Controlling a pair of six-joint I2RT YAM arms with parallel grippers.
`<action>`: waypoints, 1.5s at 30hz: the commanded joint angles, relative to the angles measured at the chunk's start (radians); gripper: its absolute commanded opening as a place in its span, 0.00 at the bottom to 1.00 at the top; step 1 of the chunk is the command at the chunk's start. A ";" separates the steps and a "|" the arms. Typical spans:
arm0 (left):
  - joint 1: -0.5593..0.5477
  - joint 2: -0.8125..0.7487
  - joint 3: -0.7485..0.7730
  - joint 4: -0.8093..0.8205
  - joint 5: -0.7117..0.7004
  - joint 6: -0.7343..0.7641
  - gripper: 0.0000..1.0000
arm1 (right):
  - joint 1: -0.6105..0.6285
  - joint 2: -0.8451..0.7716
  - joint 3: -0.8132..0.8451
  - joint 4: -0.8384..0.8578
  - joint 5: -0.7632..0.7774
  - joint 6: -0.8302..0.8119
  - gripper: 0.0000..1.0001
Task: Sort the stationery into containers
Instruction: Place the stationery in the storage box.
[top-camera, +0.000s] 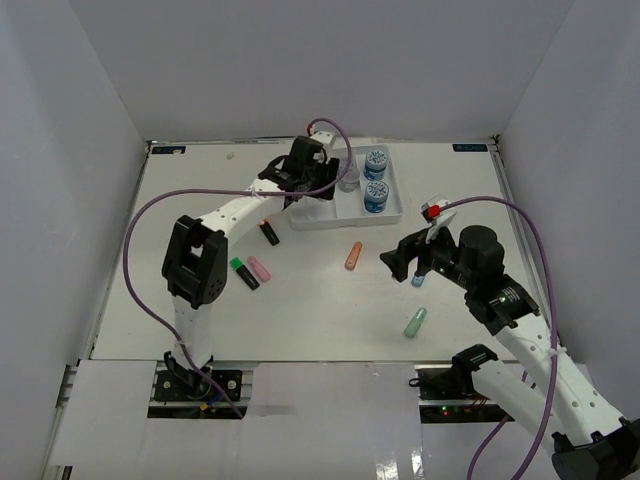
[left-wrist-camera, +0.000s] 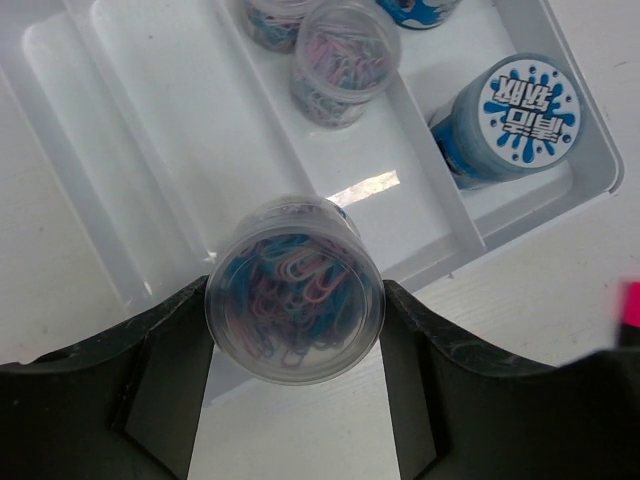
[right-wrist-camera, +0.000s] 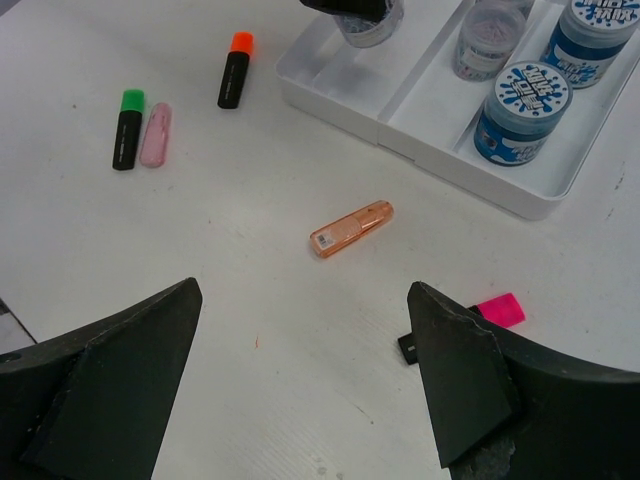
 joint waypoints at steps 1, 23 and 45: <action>-0.039 0.027 0.104 0.073 0.023 0.012 0.45 | 0.004 0.001 0.002 -0.032 -0.004 0.011 0.90; -0.101 0.291 0.256 0.080 0.023 -0.051 0.63 | 0.001 0.021 -0.021 -0.049 0.035 0.023 0.90; -0.081 -0.321 -0.214 -0.142 -0.472 -0.553 0.98 | 0.003 -0.096 -0.039 -0.087 0.042 0.005 0.90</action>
